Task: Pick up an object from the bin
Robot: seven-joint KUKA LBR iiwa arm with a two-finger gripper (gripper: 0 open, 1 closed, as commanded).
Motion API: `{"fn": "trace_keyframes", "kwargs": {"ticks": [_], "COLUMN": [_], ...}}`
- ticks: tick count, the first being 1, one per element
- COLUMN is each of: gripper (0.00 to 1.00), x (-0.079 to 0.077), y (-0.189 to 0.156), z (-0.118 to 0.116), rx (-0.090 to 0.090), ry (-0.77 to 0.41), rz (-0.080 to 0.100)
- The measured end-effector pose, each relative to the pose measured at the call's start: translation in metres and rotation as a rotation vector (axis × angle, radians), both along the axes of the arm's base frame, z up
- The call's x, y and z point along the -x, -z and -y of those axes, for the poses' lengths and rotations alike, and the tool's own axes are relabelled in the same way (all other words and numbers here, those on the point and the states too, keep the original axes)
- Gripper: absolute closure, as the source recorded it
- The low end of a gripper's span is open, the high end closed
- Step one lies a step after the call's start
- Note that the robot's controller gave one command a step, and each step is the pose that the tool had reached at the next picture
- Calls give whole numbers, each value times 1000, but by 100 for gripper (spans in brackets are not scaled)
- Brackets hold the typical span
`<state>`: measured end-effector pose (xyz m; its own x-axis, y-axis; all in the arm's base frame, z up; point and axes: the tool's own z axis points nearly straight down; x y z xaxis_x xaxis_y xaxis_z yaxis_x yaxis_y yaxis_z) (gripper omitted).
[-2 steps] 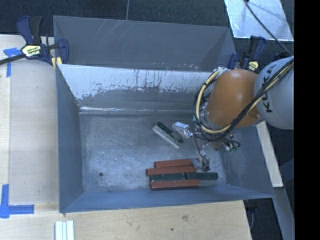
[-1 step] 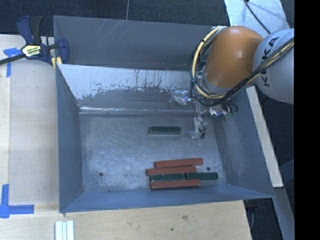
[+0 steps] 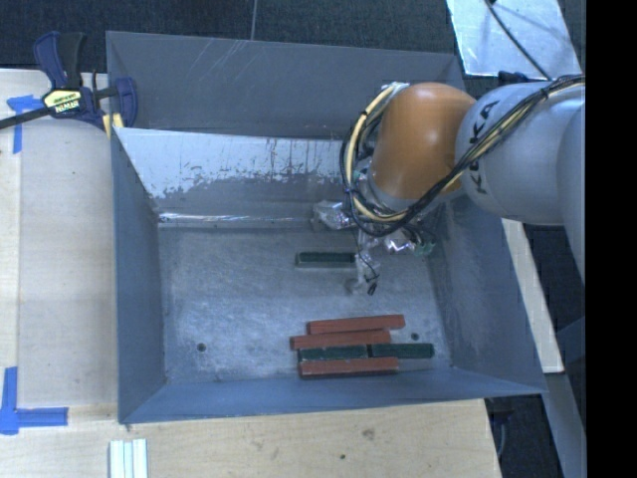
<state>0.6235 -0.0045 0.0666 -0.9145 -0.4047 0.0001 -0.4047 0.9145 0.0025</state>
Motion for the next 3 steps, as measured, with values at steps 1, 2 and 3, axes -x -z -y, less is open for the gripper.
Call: {"fn": "trace_keyframes", "kwargs": {"ticks": [1,2,3], "gripper": [100,100,100], "x": [-2,14,3], "y": [-5,-124,-204], "z": [1,-16,-48], "rx": [0,2,1], "ry": [3,-110,-396], "rz": [7,7,8]}}
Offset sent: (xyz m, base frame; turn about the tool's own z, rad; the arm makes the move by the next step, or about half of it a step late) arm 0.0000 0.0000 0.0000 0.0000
